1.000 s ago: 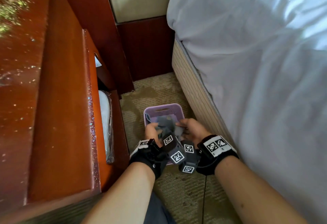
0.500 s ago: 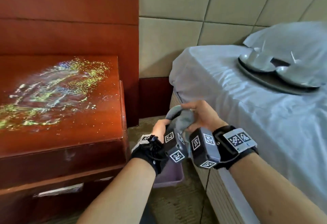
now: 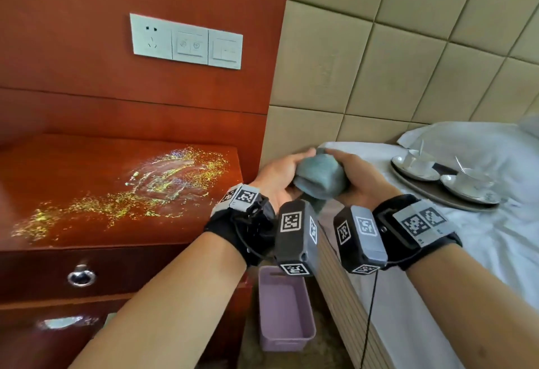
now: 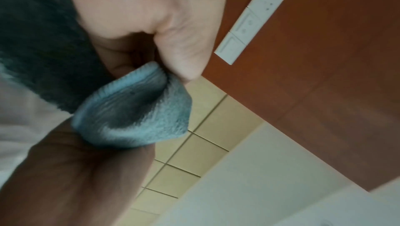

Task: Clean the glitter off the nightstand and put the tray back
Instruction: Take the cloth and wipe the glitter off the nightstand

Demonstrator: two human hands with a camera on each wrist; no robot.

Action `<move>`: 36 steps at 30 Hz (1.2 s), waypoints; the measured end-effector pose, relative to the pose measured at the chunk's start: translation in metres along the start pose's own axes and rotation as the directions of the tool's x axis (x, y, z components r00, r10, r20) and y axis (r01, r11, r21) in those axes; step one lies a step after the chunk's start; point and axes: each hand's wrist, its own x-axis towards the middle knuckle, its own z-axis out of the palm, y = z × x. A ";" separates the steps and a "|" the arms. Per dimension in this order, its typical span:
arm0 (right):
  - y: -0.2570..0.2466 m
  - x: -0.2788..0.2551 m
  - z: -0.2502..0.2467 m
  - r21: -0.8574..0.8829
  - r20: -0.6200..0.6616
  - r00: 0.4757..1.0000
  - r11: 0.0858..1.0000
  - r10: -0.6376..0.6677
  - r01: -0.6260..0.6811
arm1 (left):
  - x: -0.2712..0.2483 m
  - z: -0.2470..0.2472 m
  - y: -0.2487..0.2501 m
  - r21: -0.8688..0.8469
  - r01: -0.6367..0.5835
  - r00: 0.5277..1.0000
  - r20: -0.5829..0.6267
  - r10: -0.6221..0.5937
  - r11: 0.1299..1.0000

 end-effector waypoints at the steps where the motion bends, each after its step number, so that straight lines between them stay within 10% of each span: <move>1: -0.002 -0.002 0.010 -0.004 0.028 0.999 1.000 -0.030 0.031 | -0.007 -0.004 0.012 0.015 -0.028 1.000 -0.011 0.028 1.000; 7: -0.011 -0.005 0.079 0.061 0.088 0.988 0.990 -0.129 0.124 | -0.050 -0.055 0.066 0.110 -0.210 0.938 -0.258 0.232 0.971; 17: -0.042 -0.007 0.188 -0.061 -0.072 0.879 0.882 -0.470 0.467 | -0.124 -0.153 0.173 0.169 -0.229 0.915 -0.300 0.271 0.959; 23: -0.044 0.000 0.234 0.076 -0.010 0.894 0.891 -0.448 0.448 | -0.149 -0.193 0.200 0.346 -0.136 0.890 -0.369 0.268 0.928; 28: -0.038 0.001 0.253 0.110 0.043 0.902 0.900 -0.429 0.422 | -0.153 -0.216 0.208 0.587 0.003 0.749 -0.538 0.387 0.810; 36: -0.045 0.008 0.260 0.169 0.055 0.906 0.899 -0.419 0.405 | -0.153 -0.229 0.221 0.614 -0.120 0.694 -0.510 0.508 0.780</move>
